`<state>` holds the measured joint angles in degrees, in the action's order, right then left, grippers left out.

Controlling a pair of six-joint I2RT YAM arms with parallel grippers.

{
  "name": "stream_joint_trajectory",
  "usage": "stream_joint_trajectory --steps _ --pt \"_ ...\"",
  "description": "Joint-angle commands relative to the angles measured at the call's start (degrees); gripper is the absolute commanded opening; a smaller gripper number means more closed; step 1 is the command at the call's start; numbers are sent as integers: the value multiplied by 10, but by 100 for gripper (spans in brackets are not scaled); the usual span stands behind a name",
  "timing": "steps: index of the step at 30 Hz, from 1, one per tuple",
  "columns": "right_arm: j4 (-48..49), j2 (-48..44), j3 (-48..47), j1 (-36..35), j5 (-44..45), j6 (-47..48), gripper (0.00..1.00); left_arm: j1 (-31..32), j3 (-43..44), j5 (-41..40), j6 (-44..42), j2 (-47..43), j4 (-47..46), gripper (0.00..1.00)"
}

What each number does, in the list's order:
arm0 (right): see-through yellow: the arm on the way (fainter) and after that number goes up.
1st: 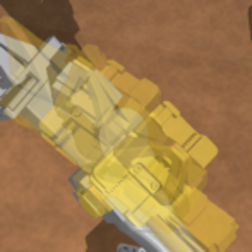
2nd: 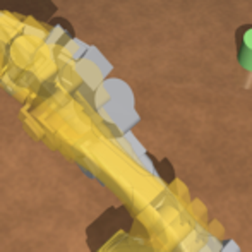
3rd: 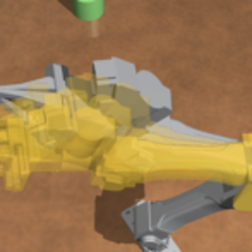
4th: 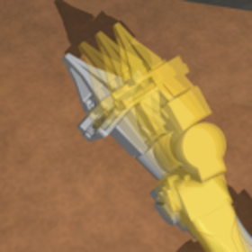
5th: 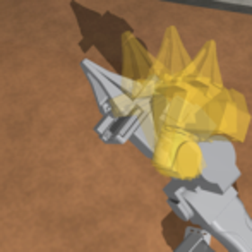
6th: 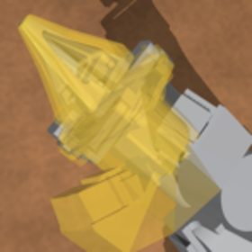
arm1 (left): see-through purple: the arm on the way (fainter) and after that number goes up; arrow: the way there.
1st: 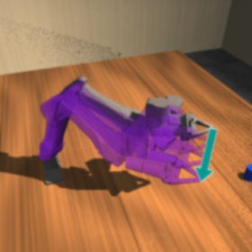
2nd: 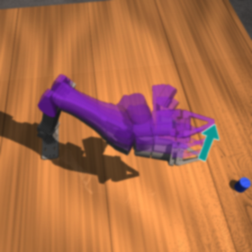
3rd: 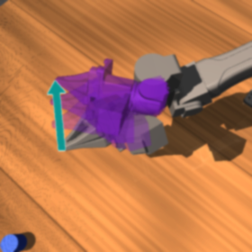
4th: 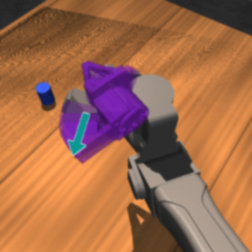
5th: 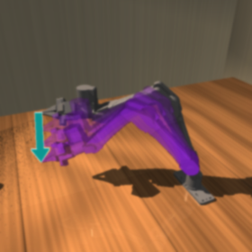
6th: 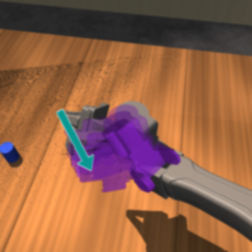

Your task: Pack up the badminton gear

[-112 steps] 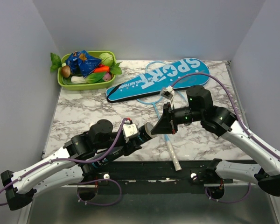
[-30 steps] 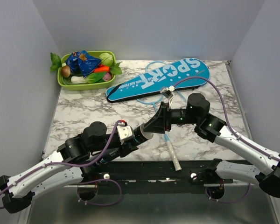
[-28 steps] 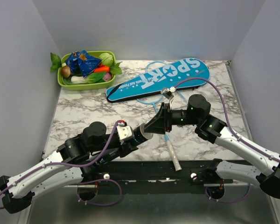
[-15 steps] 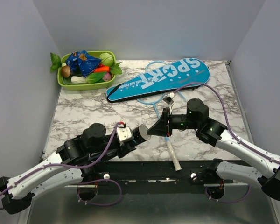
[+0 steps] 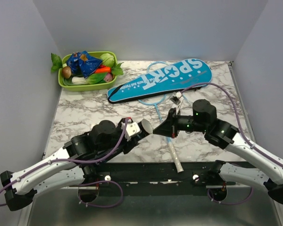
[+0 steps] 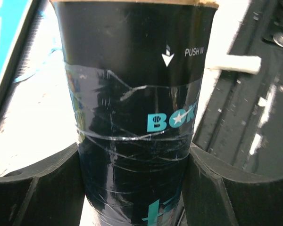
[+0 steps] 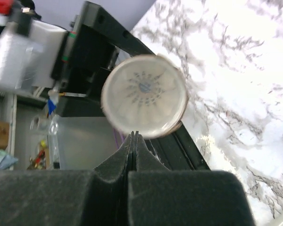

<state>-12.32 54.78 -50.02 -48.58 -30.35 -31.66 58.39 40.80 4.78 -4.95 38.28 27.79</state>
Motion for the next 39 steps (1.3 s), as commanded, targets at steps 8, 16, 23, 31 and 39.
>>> stream_joint_trajectory --steps 8,16,23,31,39 --pt "-182 -88 -126 -12 238 -16 4 -10 233 -288 -31 150 119 0" --pt "-188 -74 -112 -11 224 -18 3 -205 251 -267 -80 248 120 0" --pt "-163 -41 -75 -11 177 -19 3 -363 217 -228 -52 335 68 0" --pt "-110 -47 -9 -11 147 -21 6 -485 190 -224 8 416 33 0" --pt "-75 -37 25 -11 119 -17 11 -517 188 -303 48 513 -6 0"
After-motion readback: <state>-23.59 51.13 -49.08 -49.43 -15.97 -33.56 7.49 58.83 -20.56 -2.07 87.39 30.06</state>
